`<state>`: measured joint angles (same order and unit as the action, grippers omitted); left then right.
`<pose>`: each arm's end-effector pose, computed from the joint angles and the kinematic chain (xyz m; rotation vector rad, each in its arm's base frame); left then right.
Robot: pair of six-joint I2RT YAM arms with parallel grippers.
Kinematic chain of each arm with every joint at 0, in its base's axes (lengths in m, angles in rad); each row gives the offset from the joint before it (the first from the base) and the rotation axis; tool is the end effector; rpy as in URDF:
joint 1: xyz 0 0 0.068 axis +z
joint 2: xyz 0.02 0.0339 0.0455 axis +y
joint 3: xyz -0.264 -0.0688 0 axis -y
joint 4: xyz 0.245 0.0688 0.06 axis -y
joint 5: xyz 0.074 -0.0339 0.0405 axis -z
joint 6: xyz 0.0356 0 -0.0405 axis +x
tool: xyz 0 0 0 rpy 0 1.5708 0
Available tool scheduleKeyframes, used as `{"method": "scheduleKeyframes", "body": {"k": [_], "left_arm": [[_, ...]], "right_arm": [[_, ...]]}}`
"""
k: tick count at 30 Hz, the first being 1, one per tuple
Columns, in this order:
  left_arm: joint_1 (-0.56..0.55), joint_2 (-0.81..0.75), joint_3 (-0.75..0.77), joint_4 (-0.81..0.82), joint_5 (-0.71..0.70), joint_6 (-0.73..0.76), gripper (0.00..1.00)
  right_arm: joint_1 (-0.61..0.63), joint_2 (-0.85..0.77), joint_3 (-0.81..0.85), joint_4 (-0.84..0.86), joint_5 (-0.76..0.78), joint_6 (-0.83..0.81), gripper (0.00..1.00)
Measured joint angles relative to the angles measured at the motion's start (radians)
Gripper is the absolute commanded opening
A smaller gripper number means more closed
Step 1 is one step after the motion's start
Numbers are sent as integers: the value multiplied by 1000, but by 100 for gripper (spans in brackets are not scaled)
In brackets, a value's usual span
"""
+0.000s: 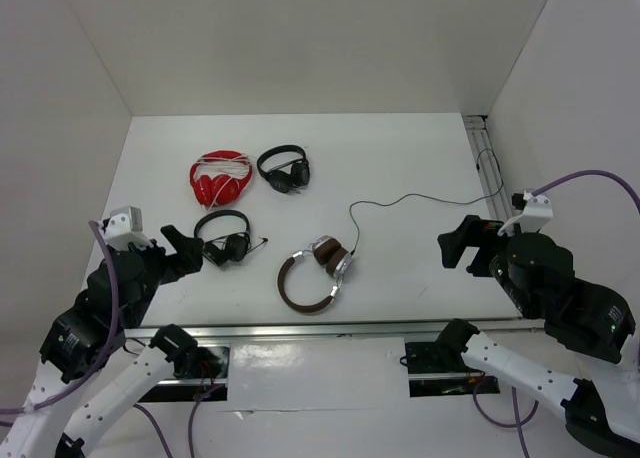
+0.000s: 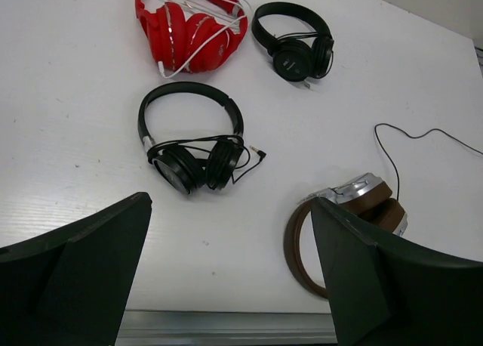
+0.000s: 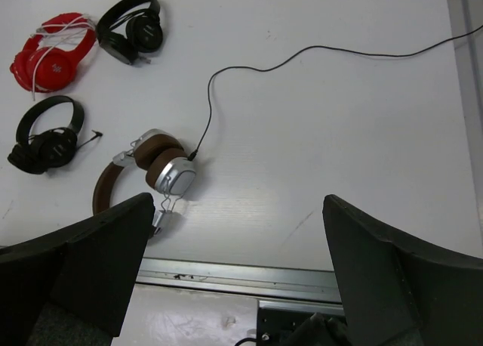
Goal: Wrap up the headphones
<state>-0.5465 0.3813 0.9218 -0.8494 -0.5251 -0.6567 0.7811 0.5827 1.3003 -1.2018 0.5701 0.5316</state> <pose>0.0554 -0.0128 0.3574 -0.4562 1.7941 -0.3486 0.0396 0.0122 0.4167 0.0999 1.9806 0.2663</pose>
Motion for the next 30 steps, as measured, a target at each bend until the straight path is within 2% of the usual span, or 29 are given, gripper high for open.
{"method": "scheduleKeyframes", "body": {"k": [9,13,17,21,24,25,28,30], "left_arm": [[0,53,-10,16,20,-8,100],[0,127,28,-27,17,-69,100],[1,232,9,22,113,-185,99],[-19,444,-104,155,265,-323,96],[-161,626,-149,203,264,-451,99],[-239,673,-142,199,232,-502,100],[-408,798,-59,152,179,-648,100],[-461,921,34,125,145,-747,100]], "right_arm": [[0,-20,-24,14,3,0,100],[0,-30,-32,21,-6,0,100],[0,11,-35,37,-11,-2,100],[0,66,-80,89,-47,-10,100],[0,83,-126,128,-83,-16,100],[0,83,-138,142,-93,-16,100],[0,83,-159,172,-116,-18,100],[0,83,-169,188,-130,-20,100]]}}
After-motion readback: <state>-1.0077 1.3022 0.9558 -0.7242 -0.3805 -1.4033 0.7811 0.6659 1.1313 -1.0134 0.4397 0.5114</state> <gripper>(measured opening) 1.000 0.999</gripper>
